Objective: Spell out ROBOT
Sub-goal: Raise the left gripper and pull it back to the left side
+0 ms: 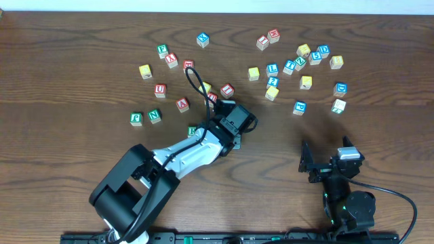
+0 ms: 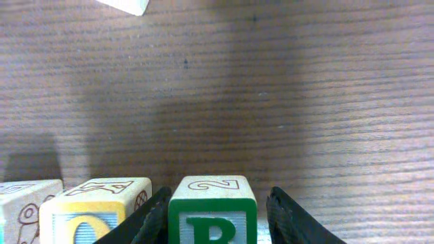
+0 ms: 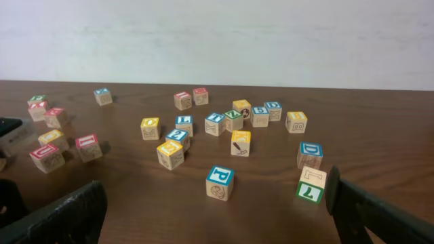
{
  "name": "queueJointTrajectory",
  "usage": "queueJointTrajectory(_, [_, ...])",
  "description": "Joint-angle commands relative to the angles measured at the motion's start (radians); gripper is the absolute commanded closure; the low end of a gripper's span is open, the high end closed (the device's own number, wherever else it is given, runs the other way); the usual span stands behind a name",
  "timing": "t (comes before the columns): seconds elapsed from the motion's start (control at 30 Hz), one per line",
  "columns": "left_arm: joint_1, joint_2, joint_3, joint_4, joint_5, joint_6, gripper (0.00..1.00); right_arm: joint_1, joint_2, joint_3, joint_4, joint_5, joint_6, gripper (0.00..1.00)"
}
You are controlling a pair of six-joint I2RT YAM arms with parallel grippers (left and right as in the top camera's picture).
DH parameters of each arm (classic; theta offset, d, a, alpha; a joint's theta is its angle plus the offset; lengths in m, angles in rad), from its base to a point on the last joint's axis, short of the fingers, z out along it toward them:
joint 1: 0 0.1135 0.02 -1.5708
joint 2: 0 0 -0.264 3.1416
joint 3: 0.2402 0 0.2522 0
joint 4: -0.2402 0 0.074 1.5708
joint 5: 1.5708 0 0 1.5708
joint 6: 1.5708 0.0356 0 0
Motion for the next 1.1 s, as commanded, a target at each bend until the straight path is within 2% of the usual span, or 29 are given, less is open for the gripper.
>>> queueJointTrajectory(0.0, [0.000, -0.053, -0.004, -0.004, -0.024, 0.026, 0.56, -0.009, -0.005, -0.001, -0.004, 0.002, 0.006, 0.01])
queueJointTrajectory(0.33, [0.000, -0.250, -0.004, -0.021, -0.084, 0.087, 0.53, -0.009, -0.005, -0.001, -0.004, 0.002, 0.006, 0.01])
queueJointTrajectory(0.6, [0.000, -0.426, -0.004, -0.068, -0.083, 0.212, 0.50, -0.009, -0.005, -0.001, -0.004, 0.002, 0.006, 0.01])
queueJointTrajectory(0.8, [0.003, -0.488, -0.003, -0.096, -0.084, 0.261, 0.44, -0.009, -0.005, -0.001, -0.004, 0.002, 0.006, 0.01])
queueJointTrajectory(0.93, [0.101, -0.541, -0.002, -0.172, -0.069, 0.274, 0.42, -0.009, -0.005, -0.001, -0.004, 0.002, 0.006, 0.01])
queueJointTrajectory(1.0, [0.251, -0.626, 0.001, -0.211, 0.070, 0.365, 0.40, -0.009, -0.005, -0.001, -0.004, 0.002, 0.006, 0.01])
queueJointTrajectory(1.07, [0.336, -0.671, 0.001, -0.224, 0.101, 0.377, 0.40, -0.009, -0.005, -0.001, -0.004, 0.002, 0.006, 0.01])
